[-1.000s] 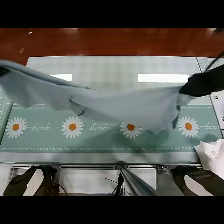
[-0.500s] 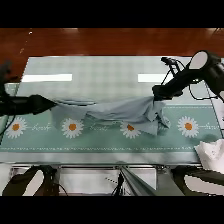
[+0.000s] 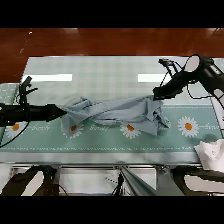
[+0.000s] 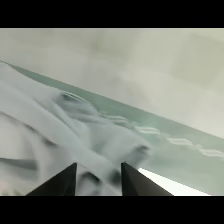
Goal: Fold the shirts.
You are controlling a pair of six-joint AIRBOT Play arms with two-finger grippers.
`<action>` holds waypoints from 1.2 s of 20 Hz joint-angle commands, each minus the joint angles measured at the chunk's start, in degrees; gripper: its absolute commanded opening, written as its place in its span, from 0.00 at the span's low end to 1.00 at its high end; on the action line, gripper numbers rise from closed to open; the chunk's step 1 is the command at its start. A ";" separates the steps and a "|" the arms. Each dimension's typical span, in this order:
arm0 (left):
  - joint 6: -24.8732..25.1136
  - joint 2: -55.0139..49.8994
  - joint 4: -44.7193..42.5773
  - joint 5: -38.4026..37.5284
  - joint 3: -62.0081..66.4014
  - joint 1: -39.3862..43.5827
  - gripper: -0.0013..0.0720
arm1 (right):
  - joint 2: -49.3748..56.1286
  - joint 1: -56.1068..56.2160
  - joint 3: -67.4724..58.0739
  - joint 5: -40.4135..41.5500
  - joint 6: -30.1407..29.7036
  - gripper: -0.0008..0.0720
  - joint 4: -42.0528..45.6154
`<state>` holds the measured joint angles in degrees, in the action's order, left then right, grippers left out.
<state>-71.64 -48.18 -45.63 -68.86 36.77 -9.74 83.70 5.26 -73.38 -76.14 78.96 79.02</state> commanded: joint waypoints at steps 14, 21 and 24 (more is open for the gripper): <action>0.68 -0.50 -0.74 0.52 -0.37 0.11 0.05 | 0.79 -16.52 0.11 -2.97 -18.14 0.77 -20.22; 0.70 -0.50 -0.76 0.28 -0.37 0.11 0.05 | -2.62 -17.22 13.18 -5.57 -18.03 0.74 -14.32; 0.70 -0.50 -0.76 0.33 -0.37 0.11 0.05 | -5.77 -17.22 20.70 -4.22 -19.96 0.74 -15.87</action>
<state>-70.94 -48.69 -46.37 -68.49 36.42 -9.65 80.34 -11.88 -59.07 -80.90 60.58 63.09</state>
